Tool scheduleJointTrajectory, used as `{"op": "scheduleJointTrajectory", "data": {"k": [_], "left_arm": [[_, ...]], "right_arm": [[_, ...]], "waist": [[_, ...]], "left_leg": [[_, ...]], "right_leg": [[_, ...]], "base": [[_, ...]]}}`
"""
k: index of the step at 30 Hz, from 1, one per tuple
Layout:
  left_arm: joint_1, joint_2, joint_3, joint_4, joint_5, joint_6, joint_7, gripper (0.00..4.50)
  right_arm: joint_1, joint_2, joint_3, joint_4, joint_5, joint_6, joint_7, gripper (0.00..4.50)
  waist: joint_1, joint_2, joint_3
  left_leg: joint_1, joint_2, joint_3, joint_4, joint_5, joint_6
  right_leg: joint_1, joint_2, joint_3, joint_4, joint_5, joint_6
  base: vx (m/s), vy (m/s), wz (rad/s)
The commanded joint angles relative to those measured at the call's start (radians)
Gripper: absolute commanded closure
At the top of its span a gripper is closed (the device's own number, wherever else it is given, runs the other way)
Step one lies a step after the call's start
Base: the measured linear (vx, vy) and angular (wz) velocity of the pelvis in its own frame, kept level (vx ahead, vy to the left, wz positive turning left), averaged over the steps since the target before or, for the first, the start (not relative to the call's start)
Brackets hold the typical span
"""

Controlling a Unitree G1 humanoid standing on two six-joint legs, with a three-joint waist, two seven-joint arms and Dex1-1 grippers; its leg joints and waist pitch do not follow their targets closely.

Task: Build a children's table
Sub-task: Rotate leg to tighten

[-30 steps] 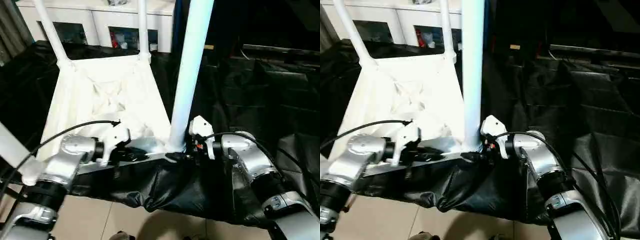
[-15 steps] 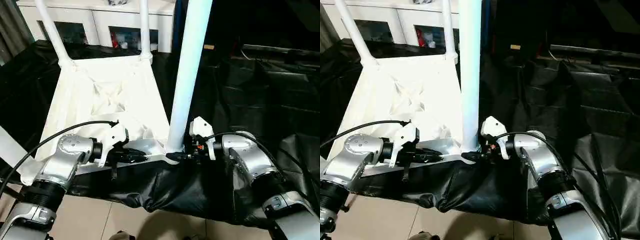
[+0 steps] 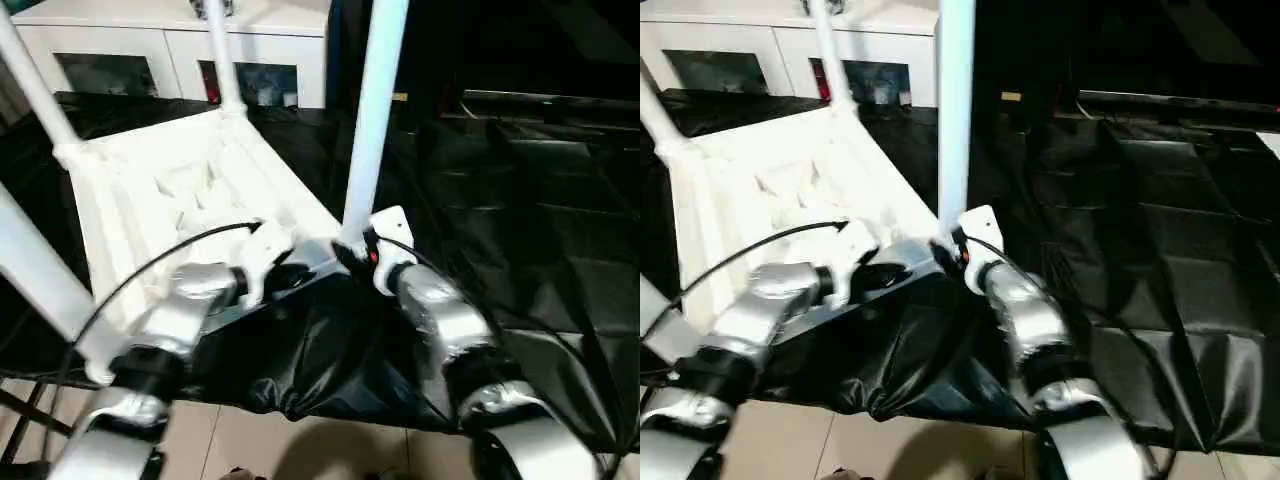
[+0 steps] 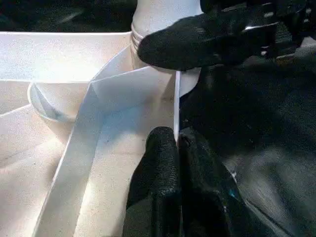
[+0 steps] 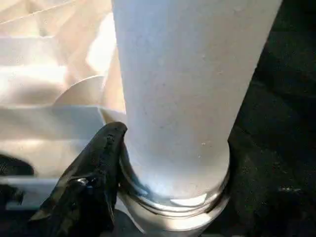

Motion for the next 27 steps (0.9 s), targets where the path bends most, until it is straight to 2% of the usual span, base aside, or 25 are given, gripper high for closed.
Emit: {"op": "scheduleJointTrajectory", "data": {"k": [1, 2, 4, 5, 8, 9, 11, 14, 19, 23, 27], "left_arm": [[-0.023, -0.082, -0.061, 0.004, -0.018, -0.019, 0.016, 4.50], [-0.026, -0.090, -0.061, 0.008, -0.014, -0.024, 0.022, 4.50], [-0.028, -0.094, -0.058, 0.008, -0.013, -0.028, 0.022, 4.50], [-0.027, -0.090, -0.058, 0.005, -0.014, -0.043, 0.008, 4.50], [-0.016, -0.072, -0.057, -0.006, -0.019, -0.070, -0.028, 4.50], [0.003, -0.045, -0.054, -0.023, -0.027, -0.083, -0.071, 4.50], [0.009, -0.036, -0.053, -0.028, -0.029, -0.082, -0.082, 4.50], [0.027, -0.003, -0.059, -0.043, -0.030, -0.096, -0.131, 4.50], [0.054, 0.068, -0.055, -0.080, -0.071, -0.099, -0.267, 4.50], [0.055, 0.084, -0.047, -0.086, -0.097, -0.107, -0.327, 4.50], [0.057, 0.098, -0.044, -0.095, -0.108, -0.111, -0.362, 4.50]], "right_arm": [[-0.009, 0.101, 0.073, -0.005, 0.005, -0.006, 0.052, 1.78], [-0.005, 0.108, 0.079, -0.011, 0.000, -0.012, 0.058, 1.78], [-0.001, 0.111, 0.077, -0.018, 0.002, -0.010, 0.067, 1.08], [0.001, 0.102, 0.070, -0.024, 0.006, -0.013, 0.077, 1.06], [0.000, 0.069, 0.065, -0.025, 0.006, -0.034, 0.091, 0.72], [0.002, 0.029, 0.056, -0.029, 0.015, -0.043, 0.140, 0.63], [0.004, 0.019, 0.052, -0.031, 0.022, -0.040, 0.159, 0.63], [0.016, -0.034, 0.072, -0.048, 0.013, -0.057, 0.253, 0.63], [0.033, -0.153, 0.120, -0.075, 0.007, -0.073, 0.478, 0.63], [0.034, -0.190, 0.144, -0.081, 0.004, -0.095, 0.580, 0.63], [0.035, -0.214, 0.156, -0.094, 0.016, -0.097, 0.658, 0.63]], "waist": [[0.004, 0.002, -0.063], [0.004, 0.003, -0.063], [0.005, 0.002, -0.063], [0.005, -0.002, -0.063], [0.005, 0.000, -0.061], [0.006, -0.002, -0.062], [0.006, -0.001, -0.063], [0.007, -0.002, -0.065], [0.020, 0.002, -0.063], [0.023, 0.003, -0.062], [0.029, 0.001, -0.064]], "left_leg": [[0.012, 0.037, -0.024, -0.079, -0.286, -0.012], [0.012, 0.038, -0.024, -0.080, -0.284, -0.011], [0.011, 0.036, -0.023, -0.078, -0.279, -0.005], [0.012, 0.037, -0.023, -0.079, -0.283, 0.001], [0.012, 0.037, -0.024, -0.080, -0.295, 0.000], [0.012, 0.037, -0.024, -0.079, -0.297, 0.002], [0.010, 0.038, -0.024, -0.079, -0.290, 0.008], [0.008, 0.039, -0.021, -0.076, -0.254, 0.022], [0.011, 0.043, -0.018, -0.075, -0.254, 0.031], [0.012, 0.044, -0.018, -0.077, -0.270, 0.021], [0.012, 0.044, -0.016, -0.074, -0.252, 0.030]], "right_leg": [[0.040, -0.061, 0.042, -0.082, -0.279, -0.202], [0.039, -0.060, 0.041, -0.081, -0.267, -0.205], [0.041, -0.061, 0.041, -0.079, -0.244, -0.214], [0.042, -0.063, 0.042, -0.080, -0.256, -0.215], [0.040, -0.064, 0.042, -0.084, -0.291, -0.206], [0.041, -0.065, 0.042, -0.084, -0.297, -0.202], [0.042, -0.064, 0.042, -0.082, -0.280, -0.203], [0.045, -0.063, 0.042, -0.076, -0.214, -0.226], [0.043, -0.062, 0.041, -0.074, -0.208, -0.242], [0.044, -0.061, 0.041, -0.073, -0.220, -0.242], [0.045, -0.061, 0.040, -0.071, -0.206, -0.247]], "base": [[0.000, 0.000, 0.00], [0.000, 0.000, 0.00], [0.000, 0.000, 0.00], [0.000, 0.000, 0.00], [0.000, 0.000, 0.00], [0.000, 0.000, 0.00], [0.000, 0.000, 0.00], [0.000, 0.000, 0.00], [0.000, 0.000, 0.00], [0.000, 0.000, 0.00], [0.000, 0.000, 0.00]]}}
